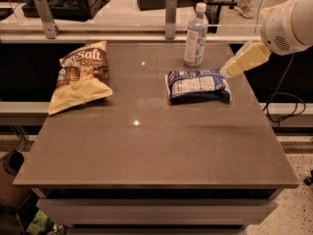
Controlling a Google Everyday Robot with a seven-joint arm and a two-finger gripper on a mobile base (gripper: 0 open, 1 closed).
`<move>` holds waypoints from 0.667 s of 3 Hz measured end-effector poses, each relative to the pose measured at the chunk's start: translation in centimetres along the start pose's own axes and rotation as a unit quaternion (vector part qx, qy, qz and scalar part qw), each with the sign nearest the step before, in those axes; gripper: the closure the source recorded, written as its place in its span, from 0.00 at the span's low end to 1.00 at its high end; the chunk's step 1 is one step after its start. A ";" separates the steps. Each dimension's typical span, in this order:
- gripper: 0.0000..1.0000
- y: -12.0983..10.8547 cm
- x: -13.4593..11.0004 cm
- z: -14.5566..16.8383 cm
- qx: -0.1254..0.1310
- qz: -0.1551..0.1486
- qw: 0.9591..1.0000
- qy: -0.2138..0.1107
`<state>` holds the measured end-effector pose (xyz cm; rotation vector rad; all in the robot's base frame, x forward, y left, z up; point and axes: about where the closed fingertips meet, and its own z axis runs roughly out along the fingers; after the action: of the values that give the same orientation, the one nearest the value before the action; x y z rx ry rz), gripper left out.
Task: Pick blue plastic bottle
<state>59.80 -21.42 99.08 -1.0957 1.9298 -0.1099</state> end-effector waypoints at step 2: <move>0.00 -3.7 -0.9 5.4 0.021 0.057 0.995 -0.074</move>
Offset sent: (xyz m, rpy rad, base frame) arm 0.1000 -0.0050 -0.0174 0.2665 -0.1194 -0.0486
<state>66.33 -21.28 98.18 -0.9377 1.8449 -0.0056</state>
